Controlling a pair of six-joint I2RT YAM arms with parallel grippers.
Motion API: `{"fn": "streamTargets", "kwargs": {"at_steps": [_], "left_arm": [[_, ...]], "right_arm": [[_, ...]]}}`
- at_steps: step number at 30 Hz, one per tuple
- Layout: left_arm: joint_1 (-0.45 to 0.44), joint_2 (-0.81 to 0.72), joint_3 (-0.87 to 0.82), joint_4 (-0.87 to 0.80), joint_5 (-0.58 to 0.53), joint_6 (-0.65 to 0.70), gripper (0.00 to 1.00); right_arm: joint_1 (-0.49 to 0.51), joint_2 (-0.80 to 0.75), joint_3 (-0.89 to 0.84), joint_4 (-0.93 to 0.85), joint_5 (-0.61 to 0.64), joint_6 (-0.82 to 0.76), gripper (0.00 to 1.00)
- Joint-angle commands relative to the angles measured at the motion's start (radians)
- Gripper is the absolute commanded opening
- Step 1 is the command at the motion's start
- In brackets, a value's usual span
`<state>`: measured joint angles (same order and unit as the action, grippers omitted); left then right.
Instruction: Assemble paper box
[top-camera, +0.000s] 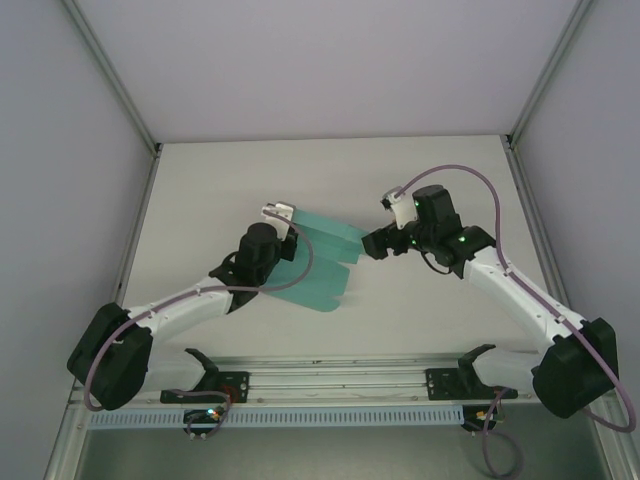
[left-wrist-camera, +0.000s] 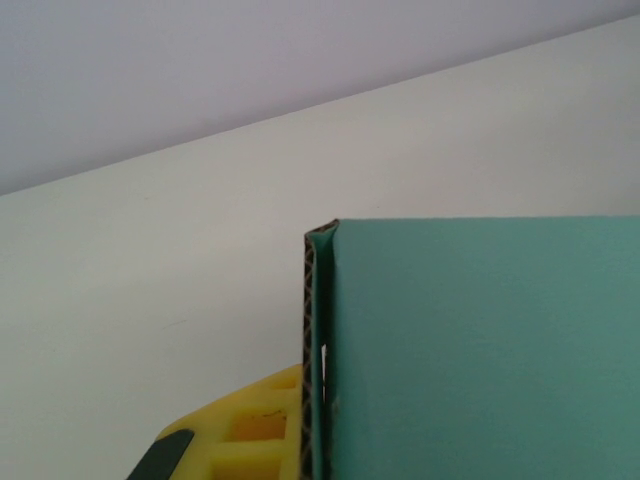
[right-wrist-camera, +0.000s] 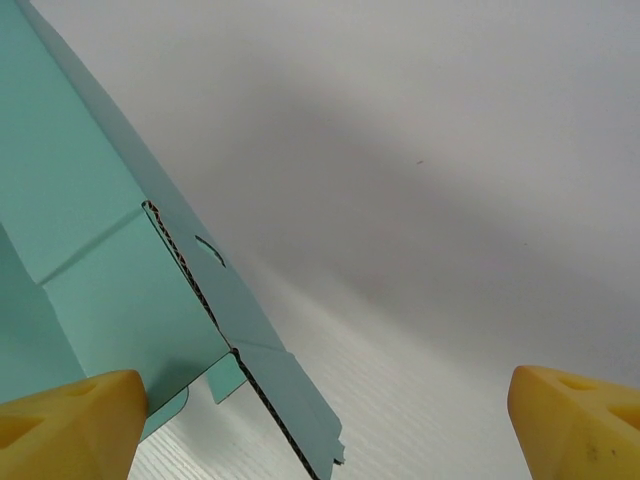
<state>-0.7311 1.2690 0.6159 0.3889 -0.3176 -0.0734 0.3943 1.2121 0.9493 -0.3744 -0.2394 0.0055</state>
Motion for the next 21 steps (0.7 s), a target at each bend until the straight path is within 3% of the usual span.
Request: {"fn": "streamTargets", "kwargs": {"at_steps": [1, 5, 11, 18, 21], "left_arm": [[0.007, -0.015, 0.013, 0.060, 0.054, -0.009, 0.00], [0.007, -0.007, 0.016, 0.079, 0.080, -0.027, 0.00], [0.004, 0.014, 0.032, 0.077, 0.107, -0.053, 0.00], [-0.006, 0.004, 0.026, 0.073, 0.060, -0.049, 0.00], [-0.008, 0.004, 0.021, 0.070, 0.012, -0.047, 0.00]], "right_arm": [[-0.007, 0.037, -0.005, -0.019, -0.039, -0.025, 0.94], [0.003, 0.154, 0.047, 0.041, -0.171, -0.037, 0.92], [0.077, 0.294, 0.135, 0.155, -0.200, -0.043, 0.92], [0.083, 0.254, 0.097, 0.310, 0.036, 0.091, 0.97], [0.083, 0.197, 0.068, 0.253, 0.101, 0.107, 1.00]]}}
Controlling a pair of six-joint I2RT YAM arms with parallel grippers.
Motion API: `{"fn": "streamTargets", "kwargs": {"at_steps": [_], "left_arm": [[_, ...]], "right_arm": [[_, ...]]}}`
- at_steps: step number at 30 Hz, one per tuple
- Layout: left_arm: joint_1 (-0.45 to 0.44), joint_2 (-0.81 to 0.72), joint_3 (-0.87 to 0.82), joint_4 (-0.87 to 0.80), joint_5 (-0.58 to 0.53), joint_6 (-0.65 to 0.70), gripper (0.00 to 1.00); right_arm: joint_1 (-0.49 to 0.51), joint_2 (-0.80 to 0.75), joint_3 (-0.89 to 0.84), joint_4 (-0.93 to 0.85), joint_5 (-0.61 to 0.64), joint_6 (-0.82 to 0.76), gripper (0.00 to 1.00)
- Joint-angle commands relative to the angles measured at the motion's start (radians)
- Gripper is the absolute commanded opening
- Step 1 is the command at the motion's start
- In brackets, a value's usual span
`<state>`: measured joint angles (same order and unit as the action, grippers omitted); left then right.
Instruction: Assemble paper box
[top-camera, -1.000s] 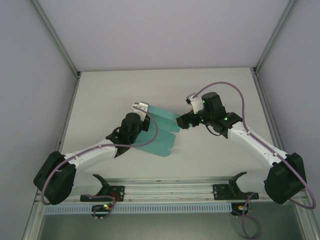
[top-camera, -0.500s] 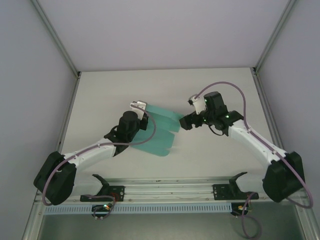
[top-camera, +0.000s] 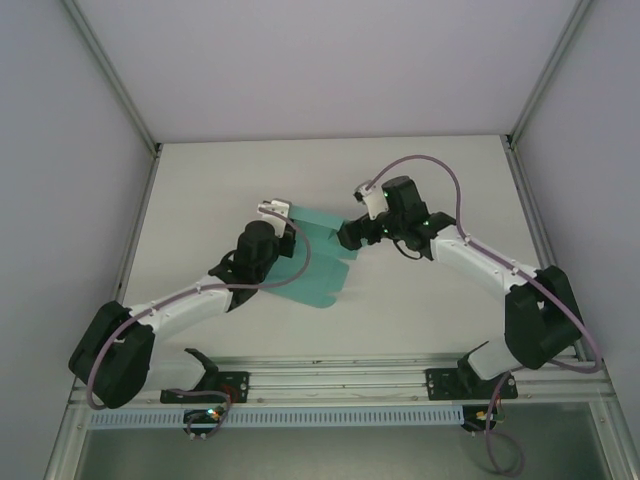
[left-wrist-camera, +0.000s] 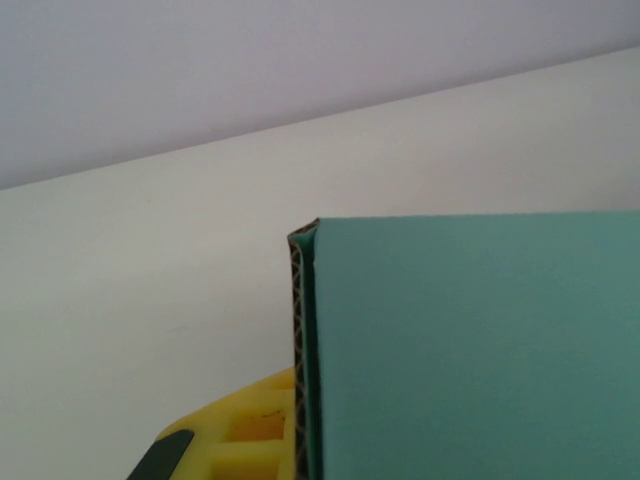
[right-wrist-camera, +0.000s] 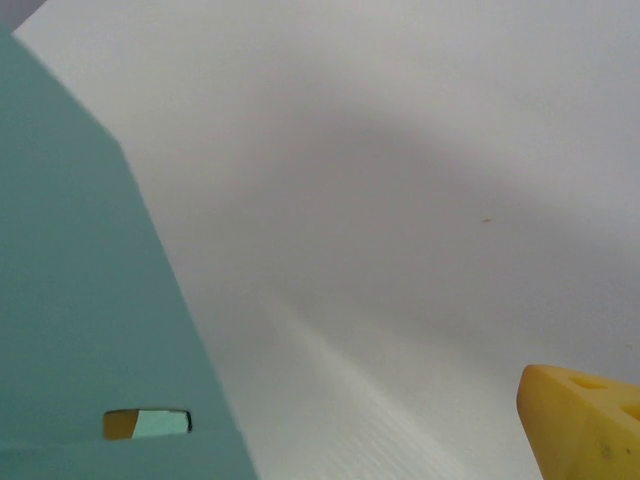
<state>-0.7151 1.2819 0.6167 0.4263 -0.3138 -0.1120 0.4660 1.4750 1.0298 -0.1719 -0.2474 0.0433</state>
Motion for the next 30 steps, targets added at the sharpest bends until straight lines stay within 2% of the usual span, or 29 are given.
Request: {"fn": "streamTargets", "kwargs": {"at_steps": [1, 9, 15, 18, 21, 27, 30], "left_arm": [[-0.023, -0.009, 0.020, 0.031, -0.007, -0.010, 0.00], [-0.011, -0.013, 0.028, 0.010, -0.046, -0.033, 0.00], [-0.007, -0.020, 0.038, -0.005, -0.033, -0.044, 0.00], [-0.006, -0.020, 0.040, -0.012, -0.024, -0.048, 0.00], [-0.004, -0.027, 0.035, -0.012, -0.017, -0.065, 0.00], [-0.001, -0.027, 0.026, -0.004, -0.006, -0.068, 0.00], [-0.001, -0.026, 0.023, -0.004, 0.006, -0.079, 0.00]], "right_arm": [[0.012, -0.073, -0.020, 0.013, 0.122, 0.068, 1.00], [0.007, -0.313, -0.209, -0.145, 0.135, 0.089, 1.00], [0.007, -0.376, -0.324, -0.095, 0.128, 0.116, 1.00], [0.006, -0.339, -0.327, -0.040, 0.166, 0.119, 1.00], [0.007, -0.279, -0.330, 0.059, 0.142, 0.111, 1.00], [0.008, -0.192, -0.352, 0.371, 0.132, 0.150, 1.00], [0.012, -0.165, -0.356, 0.498, 0.063, 0.181, 1.00]]}}
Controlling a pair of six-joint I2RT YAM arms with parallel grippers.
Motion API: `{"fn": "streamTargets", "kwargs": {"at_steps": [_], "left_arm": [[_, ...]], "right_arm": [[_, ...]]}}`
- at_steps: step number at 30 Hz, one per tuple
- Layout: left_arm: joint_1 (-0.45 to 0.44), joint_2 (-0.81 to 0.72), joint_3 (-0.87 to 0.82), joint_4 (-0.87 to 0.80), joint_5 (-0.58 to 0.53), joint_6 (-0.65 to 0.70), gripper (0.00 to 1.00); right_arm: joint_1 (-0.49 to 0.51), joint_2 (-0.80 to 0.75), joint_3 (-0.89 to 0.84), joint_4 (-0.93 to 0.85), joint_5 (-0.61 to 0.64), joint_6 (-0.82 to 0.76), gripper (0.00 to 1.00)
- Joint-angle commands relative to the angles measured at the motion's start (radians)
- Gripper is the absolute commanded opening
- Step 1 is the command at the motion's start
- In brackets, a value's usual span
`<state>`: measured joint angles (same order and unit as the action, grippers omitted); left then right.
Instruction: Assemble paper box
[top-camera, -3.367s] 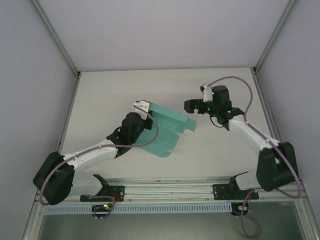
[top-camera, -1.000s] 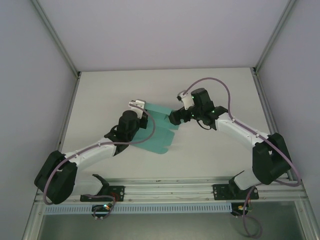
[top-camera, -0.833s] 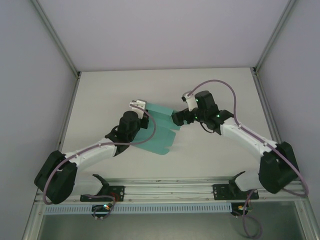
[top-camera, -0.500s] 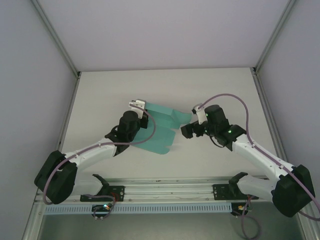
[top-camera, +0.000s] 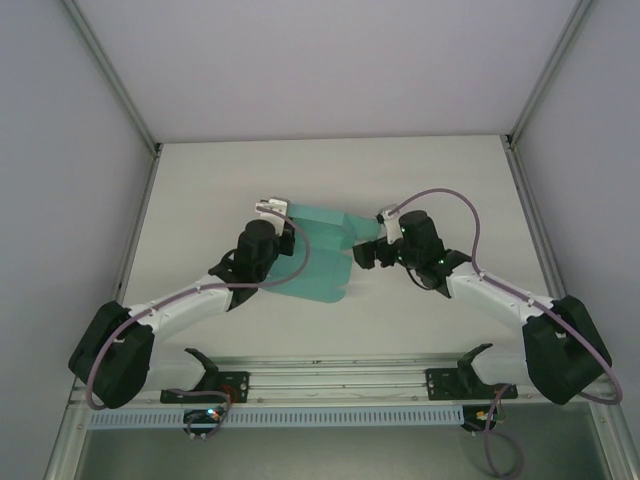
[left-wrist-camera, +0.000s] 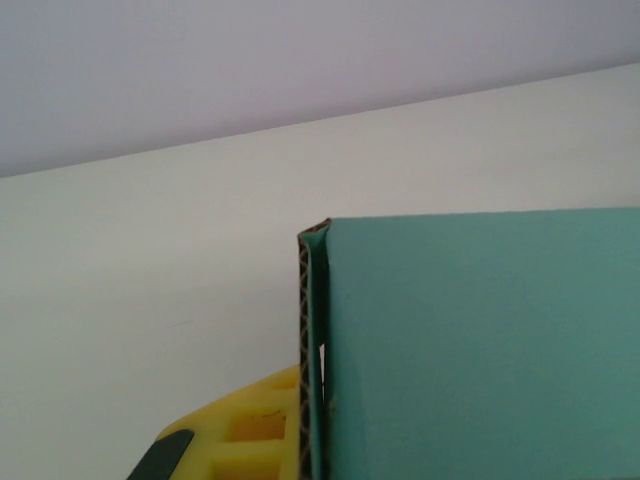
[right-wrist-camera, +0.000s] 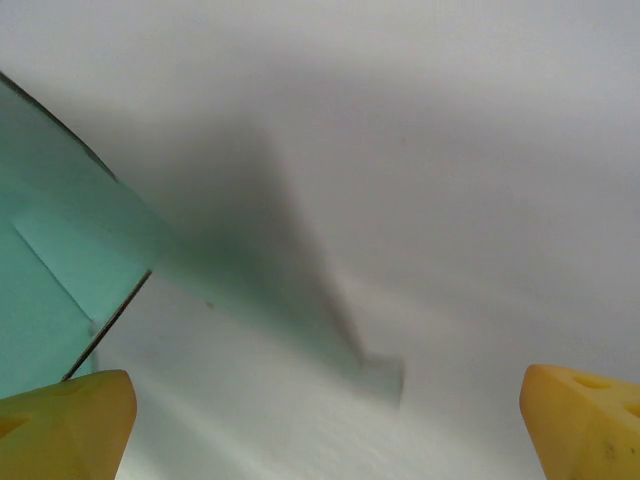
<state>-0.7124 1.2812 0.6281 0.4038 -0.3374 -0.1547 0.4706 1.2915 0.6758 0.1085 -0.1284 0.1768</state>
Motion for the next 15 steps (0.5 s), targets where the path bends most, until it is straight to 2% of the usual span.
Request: {"fn": "streamTargets", "kwargs": {"at_steps": [1, 3, 6, 11, 15], "left_arm": [[-0.003, -0.025, 0.012, 0.021, 0.034, -0.041, 0.00], [-0.004, -0.023, 0.014, 0.024, 0.036, -0.053, 0.00], [-0.004, -0.020, 0.013, 0.025, 0.049, -0.060, 0.00], [-0.003, -0.020, 0.013, 0.018, 0.035, -0.067, 0.00], [-0.001, -0.027, 0.010, 0.011, -0.001, -0.074, 0.00]], "right_arm": [[0.009, 0.033, 0.000, 0.255, -0.090, 0.059, 1.00], [0.012, 0.068, 0.021, 0.267, -0.132, 0.074, 0.99], [0.034, 0.124, 0.047, 0.287, -0.120, 0.082, 1.00], [0.079, 0.167, 0.073, 0.286, -0.024, 0.080, 1.00], [0.081, 0.113, 0.048, 0.228, 0.043, 0.082, 1.00]]}}
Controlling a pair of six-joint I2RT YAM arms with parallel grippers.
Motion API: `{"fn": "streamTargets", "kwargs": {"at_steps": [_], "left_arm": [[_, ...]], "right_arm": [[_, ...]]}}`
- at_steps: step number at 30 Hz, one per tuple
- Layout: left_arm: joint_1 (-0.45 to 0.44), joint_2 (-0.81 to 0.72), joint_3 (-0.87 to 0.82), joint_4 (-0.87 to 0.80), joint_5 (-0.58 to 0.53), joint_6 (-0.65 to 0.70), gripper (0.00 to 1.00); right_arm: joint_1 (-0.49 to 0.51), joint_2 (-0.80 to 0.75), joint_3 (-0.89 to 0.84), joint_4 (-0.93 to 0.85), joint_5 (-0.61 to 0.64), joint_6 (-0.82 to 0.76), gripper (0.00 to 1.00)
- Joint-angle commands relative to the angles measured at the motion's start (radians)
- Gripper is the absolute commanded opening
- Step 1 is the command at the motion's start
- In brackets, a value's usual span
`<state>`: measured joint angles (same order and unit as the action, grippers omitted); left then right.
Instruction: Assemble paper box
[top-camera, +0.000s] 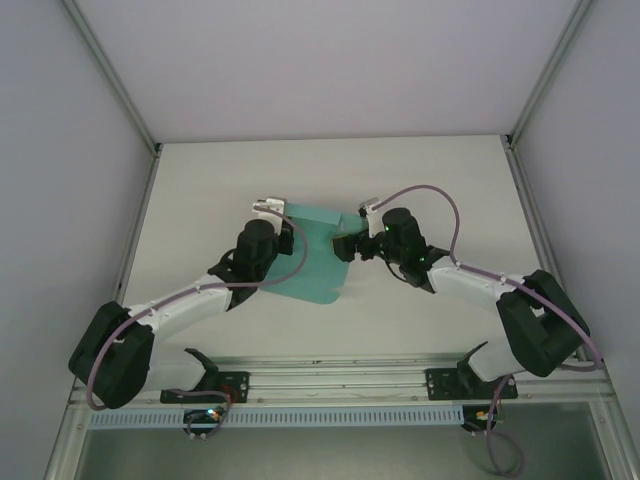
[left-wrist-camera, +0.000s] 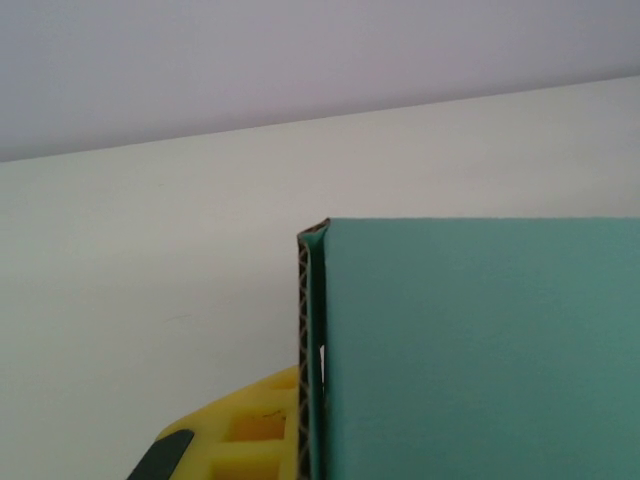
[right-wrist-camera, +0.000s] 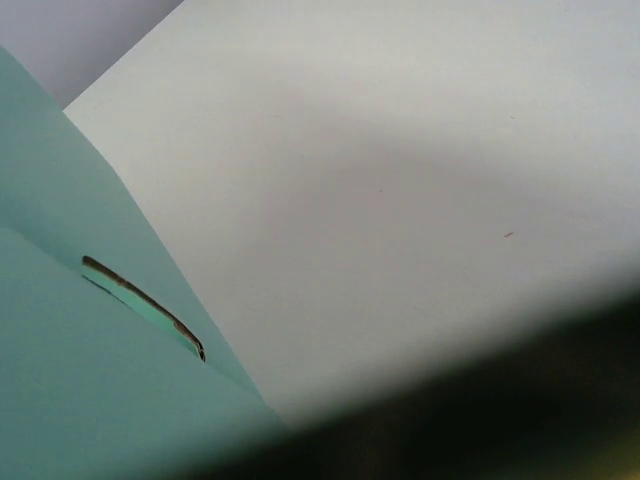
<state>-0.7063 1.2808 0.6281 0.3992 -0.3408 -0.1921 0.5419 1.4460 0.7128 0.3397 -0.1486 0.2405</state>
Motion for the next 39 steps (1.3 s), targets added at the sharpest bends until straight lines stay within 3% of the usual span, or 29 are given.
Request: {"fn": "streamTargets", "kwargs": {"at_steps": [1, 9, 12, 16, 20, 24, 26, 33, 39], "left_arm": [[-0.005, -0.027, 0.010, 0.012, -0.005, -0.039, 0.00], [0.039, -0.044, -0.009, 0.012, 0.031, -0.040, 0.00], [0.052, -0.053, -0.018, 0.025, 0.079, -0.023, 0.00], [0.055, -0.056, -0.022, 0.021, 0.109, 0.000, 0.00], [0.056, -0.068, -0.027, 0.024, 0.144, 0.001, 0.00], [0.056, -0.071, -0.031, 0.028, 0.142, -0.009, 0.00], [0.056, -0.069, -0.033, 0.029, 0.135, -0.014, 0.00], [0.057, -0.057, -0.018, -0.019, 0.061, -0.019, 0.00], [0.056, -0.039, -0.015, -0.012, 0.074, -0.022, 0.00]], "right_arm": [[0.010, -0.081, 0.001, -0.036, 0.071, 0.016, 1.00], [0.003, -0.512, -0.150, -0.367, 0.112, 0.003, 1.00], [-0.054, -0.634, -0.179, -0.420, 0.110, 0.012, 1.00], [-0.271, -0.606, -0.173, -0.421, -0.042, 0.077, 1.00], [-0.420, -0.425, -0.093, -0.355, -0.167, 0.090, 1.00], [-0.407, -0.199, 0.019, -0.313, -0.343, 0.074, 0.92], [-0.354, -0.128, 0.048, -0.277, -0.410, 0.046, 0.91], [-0.162, -0.099, 0.108, -0.342, -0.483, -0.095, 0.90], [-0.084, -0.068, 0.121, -0.300, -0.466, -0.086, 0.89]]}}
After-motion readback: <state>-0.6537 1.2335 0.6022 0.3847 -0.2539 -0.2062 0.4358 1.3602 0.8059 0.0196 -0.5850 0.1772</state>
